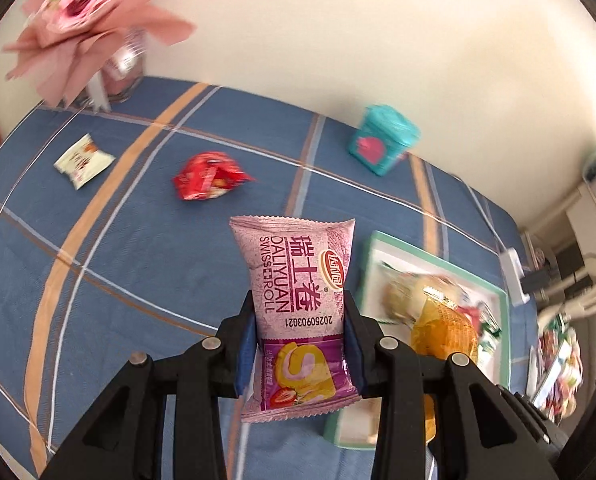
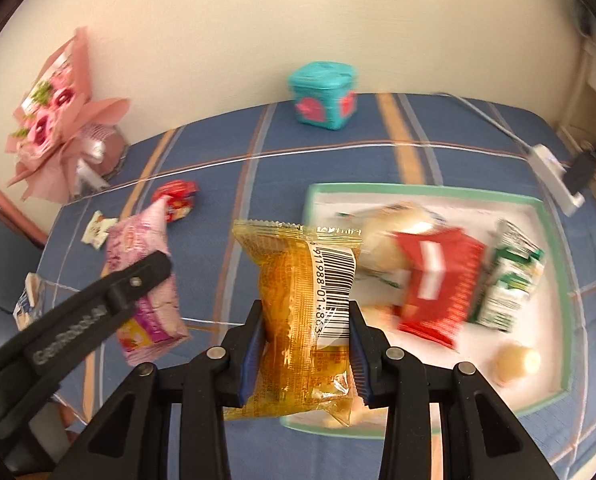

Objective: Organize snacks
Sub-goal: 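Carry the swiss roll with the left tool while the right tool carries the bread pack to the tray, then open the left tool over the tray while the right tool releases the bread pack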

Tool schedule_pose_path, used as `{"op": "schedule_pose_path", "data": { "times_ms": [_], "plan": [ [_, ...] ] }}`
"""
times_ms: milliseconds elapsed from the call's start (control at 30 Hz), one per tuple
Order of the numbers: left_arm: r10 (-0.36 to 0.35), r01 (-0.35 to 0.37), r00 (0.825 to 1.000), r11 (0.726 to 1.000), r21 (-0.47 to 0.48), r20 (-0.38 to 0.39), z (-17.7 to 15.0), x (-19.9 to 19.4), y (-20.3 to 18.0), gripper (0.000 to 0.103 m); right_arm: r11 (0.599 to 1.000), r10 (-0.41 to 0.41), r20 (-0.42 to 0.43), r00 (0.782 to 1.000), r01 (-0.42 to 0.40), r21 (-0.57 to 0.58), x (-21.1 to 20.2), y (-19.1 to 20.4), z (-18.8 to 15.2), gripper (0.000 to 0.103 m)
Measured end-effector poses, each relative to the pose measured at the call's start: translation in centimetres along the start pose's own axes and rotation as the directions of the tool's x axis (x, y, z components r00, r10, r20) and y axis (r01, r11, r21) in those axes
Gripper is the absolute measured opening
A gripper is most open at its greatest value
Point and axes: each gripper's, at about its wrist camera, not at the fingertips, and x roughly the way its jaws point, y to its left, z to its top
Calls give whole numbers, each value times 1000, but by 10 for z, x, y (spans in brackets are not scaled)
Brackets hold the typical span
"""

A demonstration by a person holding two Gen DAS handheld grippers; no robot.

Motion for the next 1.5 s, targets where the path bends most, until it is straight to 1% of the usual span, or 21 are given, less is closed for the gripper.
{"op": "schedule_pose_path", "data": {
  "times_ms": [133, 233, 300, 367, 467, 533, 633, 833, 967, 1100, 1167, 1233, 1333, 1367, 1433, 1467, 1500],
  "plan": [
    [-36, 38, 999, 997, 72, -20, -7, 1, -32, 39, 997, -36, 8, 999, 35, 71, -12, -43, -2, 40],
    [-50, 56, 998, 988, 141, -49, -16, 5, -59, 39, 990, -84, 11, 996, 82, 116, -18, -74, -3, 40],
    [-68, 81, 995, 981, 178, -78, -23, 12, -76, 39, 983, -115, -4, 993, 114, 145, -17, -94, -5, 40],
    [-80, 102, 991, 971, 214, -112, -30, 19, -93, 39, 976, -123, -29, 992, 126, 178, -13, -111, -7, 40],
    [-79, 115, 987, 958, 264, -142, -41, 26, -110, 39, 969, -109, -63, 992, 120, 217, -6, -129, -10, 41],
    [-86, 133, 982, 947, 293, -167, -47, 31, -122, 39, 964, -116, -81, 990, 132, 231, -3, -137, -12, 41],
    [-76, 129, 981, 942, 311, -178, -53, 34, -128, 38, 959, -129, -101, 986, 150, 240, 1, -143, -15, 41],
    [-122, 182, 964, 950, 253, -235, -55, 45, -124, 38, 954, -123, -142, 982, 157, 256, 11, -151, -20, 41],
    [-134, 195, 956, 954, 226, -260, -57, 49, -121, 38, 953, -119, -160, 980, 158, 259, 17, -153, -22, 41],
    [-156, 211, 950, 959, 189, -270, -56, 52, -118, 45, 952, -120, -160, 980, 159, 263, 17, -154, -22, 41],
    [-168, 217, 948, 962, 166, -272, -55, 52, -114, 52, 951, -122, -160, 980, 161, 265, 15, -154, -22, 41],
    [-180, 229, 944, 961, 156, -276, -54, 51, -113, 52, 950, -120, -159, 980, 160, 268, 15, -154, -22, 41],
    [-177, 225, 947, 961, 159, -270, -53, 49, -111, 53, 951, -129, -158, 979, 167, 260, 13, -152, -21, 43],
    [-174, 221, 948, 962, 161, -266, -52, 47, -111, 53, 951, -127, -155, 980, 165, 260, 13, -152, -20, 46],
    [-166, 211, 953, 964, 161, -254, -49, 45, -109, 53, 953, -125, -146, 981, 160, 258, 10, -151, -19, 55],
    [-153, 197, 958, 966, 166, -244, -48, 44, -107, 55, 954, -128, -140, 982, 161, 254, 10, -150, -18, 63],
    [-139, 182, 962, 968, 173, -235, -46, 44, -106, 58, 955, -131, -134, 982, 161, 250, 8, -149, -17, 64]
  ]
}}
